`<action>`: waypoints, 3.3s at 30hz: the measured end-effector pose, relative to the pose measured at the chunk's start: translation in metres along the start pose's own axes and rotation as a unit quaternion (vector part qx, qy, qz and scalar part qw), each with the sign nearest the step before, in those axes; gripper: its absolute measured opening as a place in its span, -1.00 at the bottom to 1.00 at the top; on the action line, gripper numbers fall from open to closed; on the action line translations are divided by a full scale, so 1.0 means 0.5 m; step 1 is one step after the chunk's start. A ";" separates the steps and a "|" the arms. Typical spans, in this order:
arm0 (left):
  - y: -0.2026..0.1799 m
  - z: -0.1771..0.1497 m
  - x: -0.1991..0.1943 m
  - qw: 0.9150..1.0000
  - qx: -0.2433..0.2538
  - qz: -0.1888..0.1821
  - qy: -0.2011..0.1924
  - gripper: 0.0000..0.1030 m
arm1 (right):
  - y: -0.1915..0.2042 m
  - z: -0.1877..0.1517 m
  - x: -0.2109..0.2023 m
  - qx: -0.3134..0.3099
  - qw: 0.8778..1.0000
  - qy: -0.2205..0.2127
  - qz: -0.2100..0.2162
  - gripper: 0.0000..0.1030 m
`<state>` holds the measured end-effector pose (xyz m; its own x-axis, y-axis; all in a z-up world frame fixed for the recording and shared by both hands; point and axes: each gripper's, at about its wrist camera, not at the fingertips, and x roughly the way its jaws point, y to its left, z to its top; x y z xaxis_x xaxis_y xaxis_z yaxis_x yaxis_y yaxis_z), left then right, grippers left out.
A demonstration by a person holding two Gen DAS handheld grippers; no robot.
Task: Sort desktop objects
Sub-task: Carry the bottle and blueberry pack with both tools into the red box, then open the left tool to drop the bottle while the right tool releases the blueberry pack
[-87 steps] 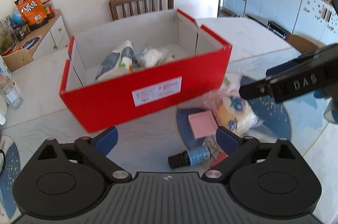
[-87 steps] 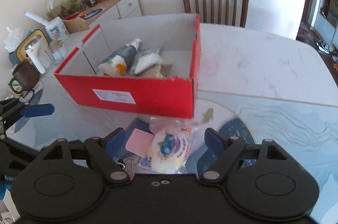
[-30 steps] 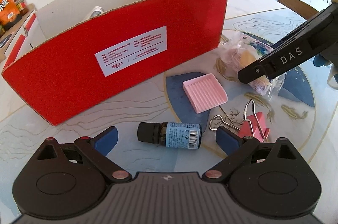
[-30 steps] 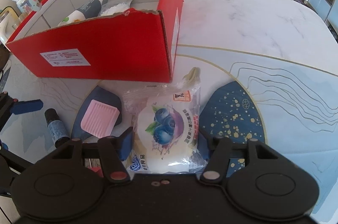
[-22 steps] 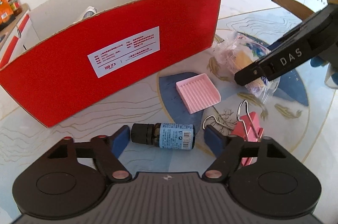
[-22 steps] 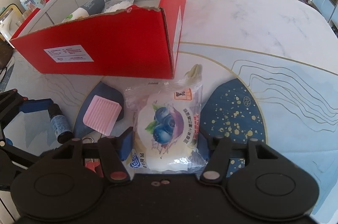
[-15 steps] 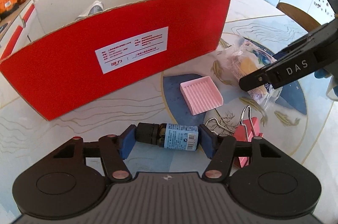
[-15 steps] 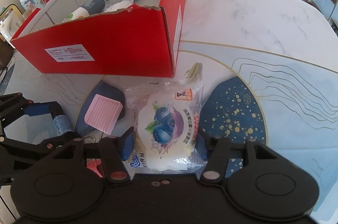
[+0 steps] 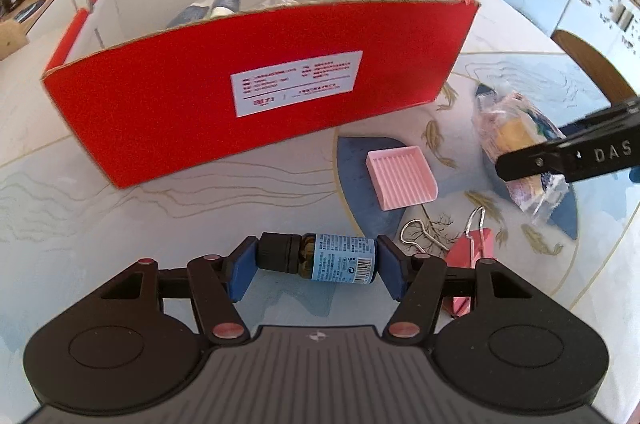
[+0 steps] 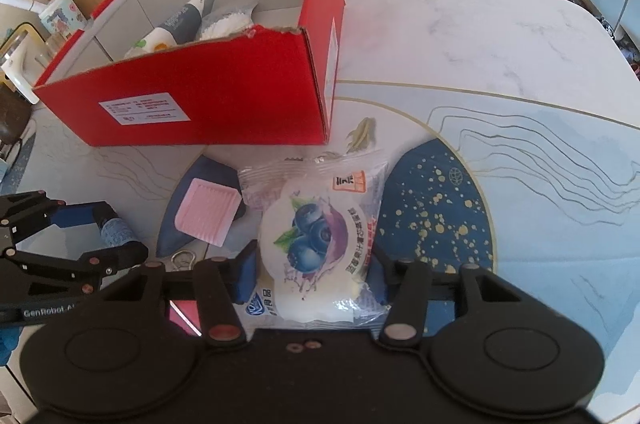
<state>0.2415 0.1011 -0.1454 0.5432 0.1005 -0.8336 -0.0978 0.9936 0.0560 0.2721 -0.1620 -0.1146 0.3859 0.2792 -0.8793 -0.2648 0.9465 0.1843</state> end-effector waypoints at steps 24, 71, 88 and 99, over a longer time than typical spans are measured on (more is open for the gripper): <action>-0.007 0.060 -0.152 0.996 -0.078 -0.011 -0.051 0.20 | 0.039 -0.001 -0.170 0.035 0.994 -0.071 0.080 0.02; 0.088 0.292 0.021 0.998 -0.031 0.040 -0.032 0.20 | 0.122 0.338 0.022 -0.077 0.994 -0.068 0.024 0.01; 0.114 0.294 0.085 0.998 -0.040 0.039 0.027 0.19 | 0.147 0.328 0.133 -0.099 0.995 -0.012 0.000 0.01; 0.118 0.281 0.092 0.998 -0.039 0.045 0.033 0.19 | 0.147 0.329 0.139 -0.099 0.995 -0.009 0.005 0.06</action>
<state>0.3777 0.1713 -0.1031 0.4736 0.1839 -0.8613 -0.2103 0.9733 0.0922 0.4249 -0.0463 -0.0899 0.3968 0.2930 -0.8699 -0.4363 0.8940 0.1021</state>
